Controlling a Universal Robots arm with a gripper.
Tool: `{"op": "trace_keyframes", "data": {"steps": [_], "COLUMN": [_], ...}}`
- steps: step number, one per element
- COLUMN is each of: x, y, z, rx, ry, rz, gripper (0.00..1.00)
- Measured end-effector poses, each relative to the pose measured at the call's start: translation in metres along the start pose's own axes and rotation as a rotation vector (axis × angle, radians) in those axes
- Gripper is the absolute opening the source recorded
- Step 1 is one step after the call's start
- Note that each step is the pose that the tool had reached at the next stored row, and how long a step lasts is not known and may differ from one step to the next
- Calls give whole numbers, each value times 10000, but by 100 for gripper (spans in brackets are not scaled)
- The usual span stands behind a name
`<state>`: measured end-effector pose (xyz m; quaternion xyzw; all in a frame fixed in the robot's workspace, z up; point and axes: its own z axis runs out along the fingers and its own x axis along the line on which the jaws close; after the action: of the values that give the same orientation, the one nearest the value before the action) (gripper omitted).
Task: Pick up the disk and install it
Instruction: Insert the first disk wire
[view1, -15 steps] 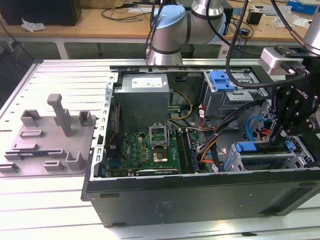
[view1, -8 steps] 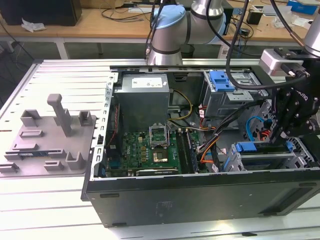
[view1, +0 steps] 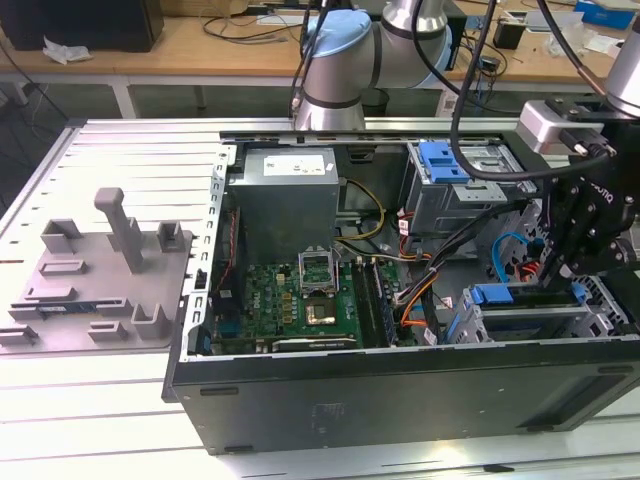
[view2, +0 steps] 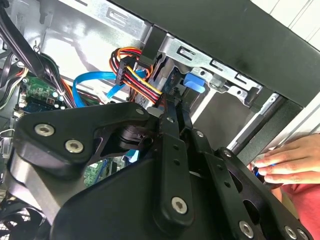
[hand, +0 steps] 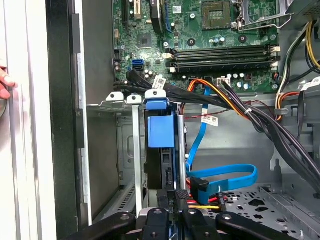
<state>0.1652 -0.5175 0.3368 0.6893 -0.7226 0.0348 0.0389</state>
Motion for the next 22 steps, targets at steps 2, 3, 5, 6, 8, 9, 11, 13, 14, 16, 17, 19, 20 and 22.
{"op": "trace_keyframes", "data": {"steps": [2, 3, 5, 6, 8, 9, 11, 13, 14, 16, 17, 19, 20, 22], "x": [0, 0, 1, 7, 19, 19, 20, 19, 19, 19, 17, 9, 1, -13], "y": [0, 0, 0, 1, 1, 1, 1, 1, 1, 1, 1, 2, 2, 3], "z": [3, 4, -17, -66, -183, -183, -183, -182, -182, -182, -180, -181, -182, -181], "rx": [0, 0, -2, -3, 0, -1, 0, 0, 0, -1, -1, -1, 0, -1], "ry": [-2, -4, -24, -30, -5, -4, -2, -4, -4, -4, -7, -5, -4, -5], "rz": [1, 1, 1, 1, 1, 1, 1, 1, 1, 1, 0, 2, 1, 1], "gripper": [17, 17, 17, 17, 17, 17, 17, 17, 17, 17, 17, 17, 17, 17]}}
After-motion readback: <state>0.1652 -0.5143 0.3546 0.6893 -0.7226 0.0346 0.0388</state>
